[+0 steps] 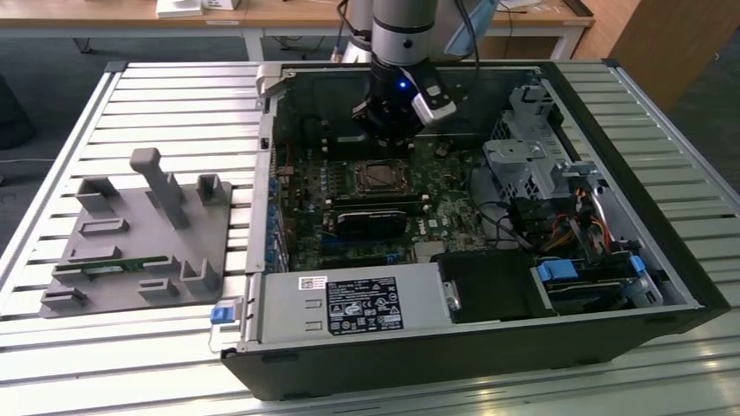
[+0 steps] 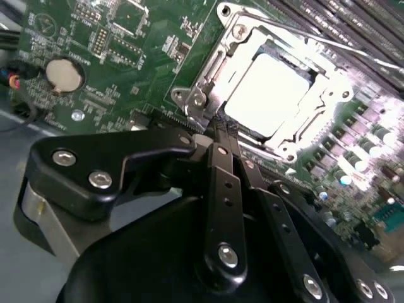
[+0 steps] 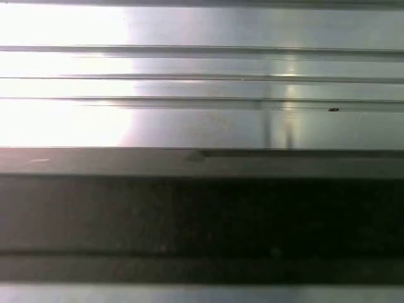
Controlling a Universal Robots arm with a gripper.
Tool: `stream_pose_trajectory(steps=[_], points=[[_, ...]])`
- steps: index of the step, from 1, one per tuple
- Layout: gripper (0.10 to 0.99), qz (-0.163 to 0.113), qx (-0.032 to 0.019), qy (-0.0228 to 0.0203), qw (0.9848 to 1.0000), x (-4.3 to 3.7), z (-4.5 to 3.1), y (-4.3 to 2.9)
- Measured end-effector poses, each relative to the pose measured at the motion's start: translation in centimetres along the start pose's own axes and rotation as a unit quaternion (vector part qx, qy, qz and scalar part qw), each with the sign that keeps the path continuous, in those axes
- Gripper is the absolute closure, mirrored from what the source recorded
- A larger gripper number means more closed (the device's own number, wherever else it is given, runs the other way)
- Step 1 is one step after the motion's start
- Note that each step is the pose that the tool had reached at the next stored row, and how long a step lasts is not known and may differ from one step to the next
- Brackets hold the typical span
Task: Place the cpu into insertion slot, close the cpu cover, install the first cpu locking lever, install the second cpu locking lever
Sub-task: 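Install the first cpu locking lever, then install the second cpu locking lever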
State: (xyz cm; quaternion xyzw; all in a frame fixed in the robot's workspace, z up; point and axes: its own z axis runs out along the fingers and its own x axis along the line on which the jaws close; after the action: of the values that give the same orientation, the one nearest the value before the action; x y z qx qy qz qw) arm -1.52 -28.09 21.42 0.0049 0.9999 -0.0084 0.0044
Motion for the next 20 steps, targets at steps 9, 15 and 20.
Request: stream_pose_trajectory(steps=[9, 15, 20], points=[[0.980, 0.000, 0.0000, 0.0000, 1.0000, 0.00, -0.32, -0.16], [0.980, 0.000, 0.0001, 0.0001, 1.0000, -0.01, -0.31, -0.28], [0.980, 0.000, 0.0001, 0.0001, 1.0000, -0.01, -0.30, -0.39]])
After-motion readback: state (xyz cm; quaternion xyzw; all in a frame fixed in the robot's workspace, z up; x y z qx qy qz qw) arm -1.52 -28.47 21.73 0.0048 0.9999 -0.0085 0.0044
